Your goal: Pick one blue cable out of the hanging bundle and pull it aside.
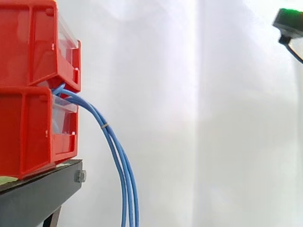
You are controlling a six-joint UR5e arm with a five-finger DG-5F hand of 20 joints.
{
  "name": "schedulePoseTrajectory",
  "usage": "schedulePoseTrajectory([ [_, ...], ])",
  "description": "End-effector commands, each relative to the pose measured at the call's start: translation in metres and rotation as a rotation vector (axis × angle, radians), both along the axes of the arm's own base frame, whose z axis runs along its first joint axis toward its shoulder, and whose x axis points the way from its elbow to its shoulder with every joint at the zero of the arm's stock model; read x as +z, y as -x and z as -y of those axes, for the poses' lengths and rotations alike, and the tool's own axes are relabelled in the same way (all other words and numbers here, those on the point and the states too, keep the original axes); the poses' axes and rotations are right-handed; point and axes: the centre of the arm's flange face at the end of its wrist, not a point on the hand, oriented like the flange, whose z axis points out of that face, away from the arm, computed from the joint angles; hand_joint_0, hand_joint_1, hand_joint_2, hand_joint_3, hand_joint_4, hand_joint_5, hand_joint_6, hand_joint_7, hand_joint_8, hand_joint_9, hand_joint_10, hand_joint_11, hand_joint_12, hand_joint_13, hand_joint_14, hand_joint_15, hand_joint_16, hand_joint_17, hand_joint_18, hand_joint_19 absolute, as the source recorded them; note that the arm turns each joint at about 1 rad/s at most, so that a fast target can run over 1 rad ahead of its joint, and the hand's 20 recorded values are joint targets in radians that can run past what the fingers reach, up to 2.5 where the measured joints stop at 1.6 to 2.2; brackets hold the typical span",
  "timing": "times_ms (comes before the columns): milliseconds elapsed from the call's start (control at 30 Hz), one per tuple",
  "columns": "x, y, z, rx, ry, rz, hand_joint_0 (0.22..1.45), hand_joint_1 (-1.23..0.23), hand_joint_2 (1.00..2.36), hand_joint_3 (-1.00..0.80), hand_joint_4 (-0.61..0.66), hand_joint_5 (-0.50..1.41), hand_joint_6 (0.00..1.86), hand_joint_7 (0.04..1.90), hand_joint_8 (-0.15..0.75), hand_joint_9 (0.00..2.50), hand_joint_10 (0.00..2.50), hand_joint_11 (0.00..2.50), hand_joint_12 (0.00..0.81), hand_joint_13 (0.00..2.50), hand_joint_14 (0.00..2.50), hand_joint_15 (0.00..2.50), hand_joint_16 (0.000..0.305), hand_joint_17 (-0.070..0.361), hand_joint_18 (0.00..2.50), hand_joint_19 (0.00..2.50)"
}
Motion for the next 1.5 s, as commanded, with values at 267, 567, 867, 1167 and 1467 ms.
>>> schedulePoseTrajectory([
  [267,-0.015,0.020,0.017,-0.128,-0.115,0.023,0.46,-0.62,1.00,-0.50,0.16,-0.20,0.50,0.64,0.231,0.71,0.00,0.09,0.312,0.58,0.01,0.22,0.052,0.117,0.37,0.21],
  [567,-0.016,0.020,0.027,-0.245,-0.065,0.032,0.44,-0.59,1.00,-0.50,0.12,-0.23,0.50,0.60,0.235,0.51,0.00,0.01,0.333,0.42,0.01,0.16,0.054,0.121,0.20,0.14],
  [867,-0.018,0.023,0.026,-0.239,-0.009,0.003,0.43,-0.59,1.00,-0.50,0.13,-0.23,0.50,0.61,0.237,0.52,0.00,0.01,0.336,0.45,0.01,0.17,0.054,0.123,0.21,0.16],
  [1167,-0.018,0.023,0.026,-0.239,-0.003,0.003,0.44,-0.59,1.00,-0.50,0.15,-0.22,0.50,0.61,0.242,0.54,0.00,0.02,0.337,0.47,0.01,0.18,0.055,0.123,0.25,0.17],
  [1467,-0.017,0.023,0.026,-0.239,-0.003,0.004,0.47,-0.60,1.00,-0.50,0.14,-0.23,0.50,0.62,0.233,0.49,0.00,0.03,0.334,0.40,0.01,0.17,0.051,0.115,0.19,0.17],
])
